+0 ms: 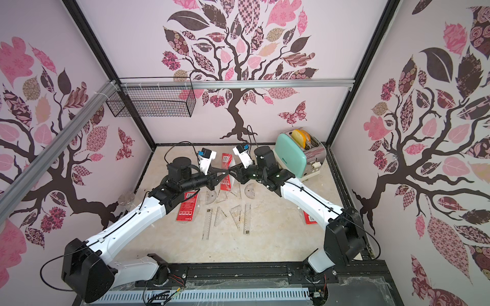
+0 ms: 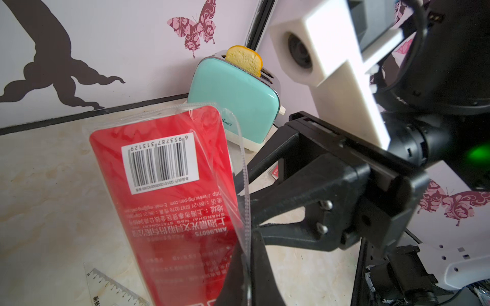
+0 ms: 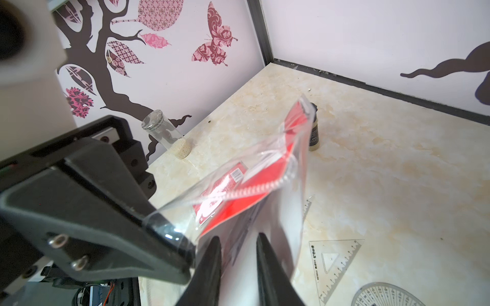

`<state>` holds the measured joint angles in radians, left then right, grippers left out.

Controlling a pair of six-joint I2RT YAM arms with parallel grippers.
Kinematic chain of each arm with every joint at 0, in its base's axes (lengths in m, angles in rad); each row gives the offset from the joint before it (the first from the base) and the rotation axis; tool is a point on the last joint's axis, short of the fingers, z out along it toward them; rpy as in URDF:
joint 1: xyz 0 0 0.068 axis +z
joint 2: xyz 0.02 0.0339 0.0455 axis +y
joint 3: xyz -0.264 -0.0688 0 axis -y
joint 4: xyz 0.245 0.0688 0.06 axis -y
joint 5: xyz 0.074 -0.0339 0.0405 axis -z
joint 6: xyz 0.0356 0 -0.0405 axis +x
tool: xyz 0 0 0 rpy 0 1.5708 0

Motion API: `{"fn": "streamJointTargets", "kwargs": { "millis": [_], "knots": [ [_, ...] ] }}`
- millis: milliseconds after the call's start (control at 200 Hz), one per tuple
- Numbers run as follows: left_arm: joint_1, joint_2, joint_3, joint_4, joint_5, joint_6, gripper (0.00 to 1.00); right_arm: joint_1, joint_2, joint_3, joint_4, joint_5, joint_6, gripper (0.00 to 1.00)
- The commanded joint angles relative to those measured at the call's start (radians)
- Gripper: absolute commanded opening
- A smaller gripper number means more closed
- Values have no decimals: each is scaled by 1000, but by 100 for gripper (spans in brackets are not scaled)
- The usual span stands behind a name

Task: Open the ruler set and take out the ruler
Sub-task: Take out the ruler from the ruler set bag.

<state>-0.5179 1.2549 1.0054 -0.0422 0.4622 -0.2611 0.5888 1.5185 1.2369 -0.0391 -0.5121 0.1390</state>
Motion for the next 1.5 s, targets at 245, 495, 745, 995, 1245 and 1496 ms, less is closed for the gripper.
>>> {"fn": "streamJointTargets", "kwargs": {
  "millis": [245,495,745,995,1245,1496],
  "knots": [
    [-5,-29,-16,27,3,19,0,7,-7,31,7,3,15,16],
    [-5,-7,-14,32,-47,15,0,7,-50,19,-26,76,9,8],
    [-6,61,16,44,-73,-11,0,7,-100,0,-48,132,8,1],
    [-6,83,31,66,-141,-28,0,4,-125,2,-127,184,-19,0],
    [-5,87,74,100,-146,-70,0,6,-119,-3,-182,161,-30,0],
    [-6,81,73,75,-174,-88,0,-1,-153,-37,-206,184,-18,0]
  ]
}}
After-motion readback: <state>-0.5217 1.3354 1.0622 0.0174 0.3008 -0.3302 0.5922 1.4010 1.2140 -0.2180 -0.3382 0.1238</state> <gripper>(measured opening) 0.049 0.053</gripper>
